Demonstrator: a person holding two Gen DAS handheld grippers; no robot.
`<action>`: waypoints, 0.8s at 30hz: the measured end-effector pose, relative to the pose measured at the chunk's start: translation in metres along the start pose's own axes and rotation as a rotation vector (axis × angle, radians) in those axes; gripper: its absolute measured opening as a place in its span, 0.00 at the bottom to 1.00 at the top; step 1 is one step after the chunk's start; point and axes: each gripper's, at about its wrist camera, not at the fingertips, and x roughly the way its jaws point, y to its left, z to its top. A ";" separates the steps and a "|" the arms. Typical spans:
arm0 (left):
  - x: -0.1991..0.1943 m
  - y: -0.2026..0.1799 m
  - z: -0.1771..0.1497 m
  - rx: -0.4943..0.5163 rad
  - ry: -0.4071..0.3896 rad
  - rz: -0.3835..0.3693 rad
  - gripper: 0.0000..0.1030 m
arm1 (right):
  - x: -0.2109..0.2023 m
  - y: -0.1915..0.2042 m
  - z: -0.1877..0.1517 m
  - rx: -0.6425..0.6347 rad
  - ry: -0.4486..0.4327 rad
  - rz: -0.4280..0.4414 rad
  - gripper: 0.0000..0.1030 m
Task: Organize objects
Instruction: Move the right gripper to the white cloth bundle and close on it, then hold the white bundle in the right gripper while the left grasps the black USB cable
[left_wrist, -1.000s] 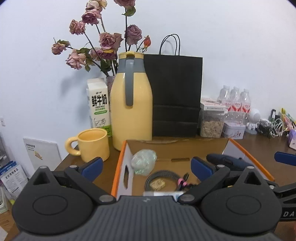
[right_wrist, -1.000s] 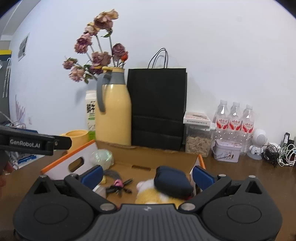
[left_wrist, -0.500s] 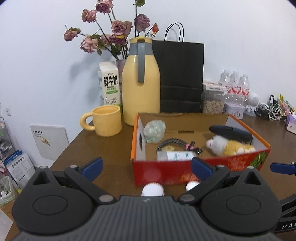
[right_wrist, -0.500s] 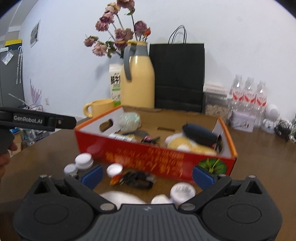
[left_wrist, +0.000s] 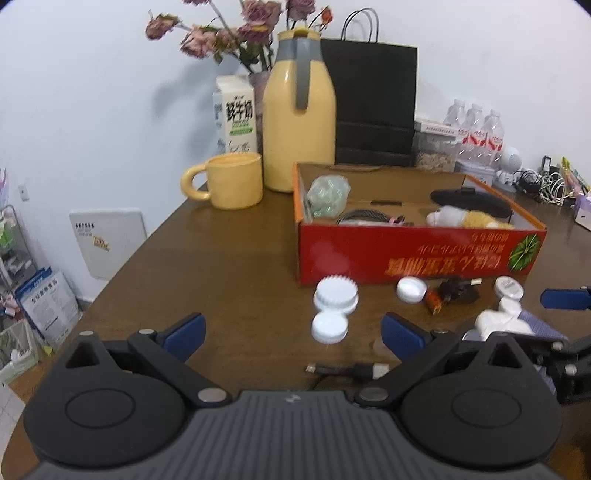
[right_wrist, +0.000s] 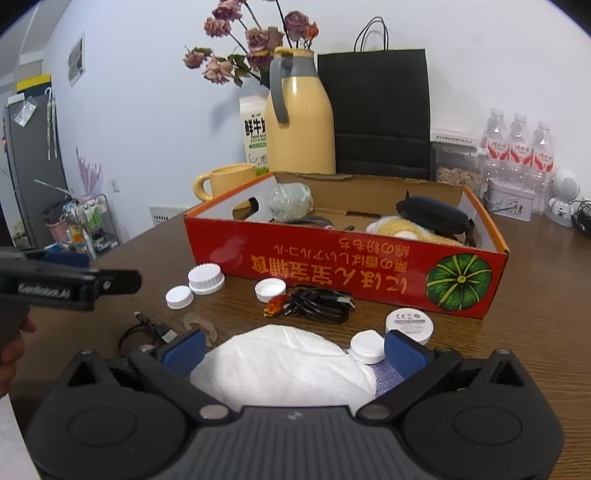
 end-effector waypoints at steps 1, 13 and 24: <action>-0.001 0.002 -0.002 -0.005 0.005 -0.001 1.00 | 0.004 -0.001 0.001 0.005 0.013 0.001 1.00; -0.001 0.015 -0.018 -0.029 0.036 -0.020 1.00 | 0.029 -0.001 -0.011 0.020 0.089 0.021 1.00; 0.003 0.012 -0.024 -0.025 0.058 -0.018 1.00 | 0.019 0.004 -0.010 -0.021 0.040 -0.034 0.97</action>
